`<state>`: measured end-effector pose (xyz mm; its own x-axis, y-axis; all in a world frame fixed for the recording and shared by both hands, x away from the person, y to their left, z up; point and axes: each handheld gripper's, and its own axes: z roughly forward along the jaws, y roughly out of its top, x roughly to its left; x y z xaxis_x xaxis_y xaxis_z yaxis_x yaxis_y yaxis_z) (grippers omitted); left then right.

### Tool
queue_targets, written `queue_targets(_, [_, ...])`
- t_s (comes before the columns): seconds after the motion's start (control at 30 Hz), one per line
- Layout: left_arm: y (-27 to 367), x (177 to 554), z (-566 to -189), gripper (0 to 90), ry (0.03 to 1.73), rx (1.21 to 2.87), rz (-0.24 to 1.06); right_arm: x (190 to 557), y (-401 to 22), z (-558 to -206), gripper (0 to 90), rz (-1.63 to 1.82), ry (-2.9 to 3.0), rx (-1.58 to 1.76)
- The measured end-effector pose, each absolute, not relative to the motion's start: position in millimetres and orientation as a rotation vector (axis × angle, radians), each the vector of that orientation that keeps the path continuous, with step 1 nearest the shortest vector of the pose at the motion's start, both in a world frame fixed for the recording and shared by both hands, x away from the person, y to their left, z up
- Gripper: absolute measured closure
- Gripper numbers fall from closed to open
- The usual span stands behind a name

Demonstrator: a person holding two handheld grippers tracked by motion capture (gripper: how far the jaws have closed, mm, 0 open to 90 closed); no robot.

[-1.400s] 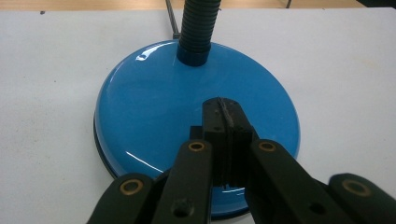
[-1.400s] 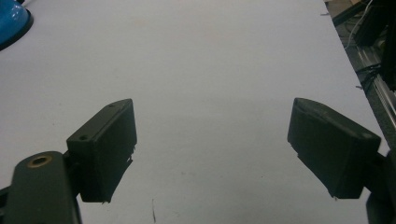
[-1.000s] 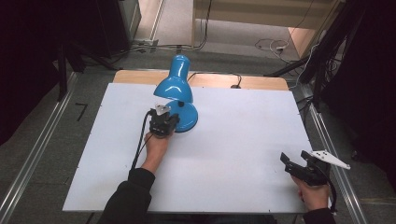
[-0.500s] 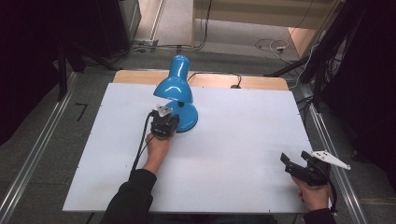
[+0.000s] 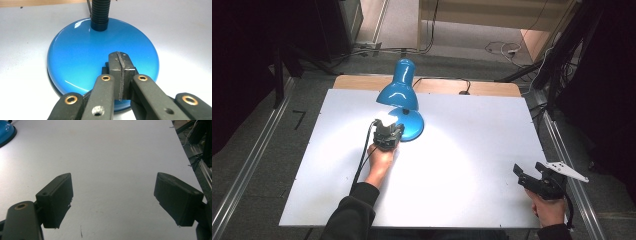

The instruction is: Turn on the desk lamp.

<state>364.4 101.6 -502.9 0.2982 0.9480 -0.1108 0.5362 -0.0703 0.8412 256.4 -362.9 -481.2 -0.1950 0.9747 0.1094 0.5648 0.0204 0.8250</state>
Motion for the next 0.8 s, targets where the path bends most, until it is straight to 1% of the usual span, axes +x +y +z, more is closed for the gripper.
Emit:
queue_targets(0.07, [101,364,-502,90.0,1.347,1.737,0.626,256,-363,-481,14.2,1.066,1.804,1.565])
queue_targets(0.33, [107,365,-501,90.0,1.373,1.703,0.583,257,-363,-481,14.3,1.072,1.802,1.561])
queue_targets(0.57, [114,355,-493,90.0,1.36,1.681,0.591,257,-364,-480,14.3,1.076,1.796,1.564])
queue_targets(0.63, [116,352,-492,87.9,1.36,1.686,0.585,256,-364,-480,14.3,1.079,1.794,1.565])
queue_targets(0.73, [118,348,-490,81.1,1.356,1.683,0.581,256,-363,-480,14.3,1.079,1.794,1.562])
queue_targets(0.8, [120,346,-488,81.0,1.358,1.676,0.577,256,-363,-480,14.3,1.081,1.795,1.562])
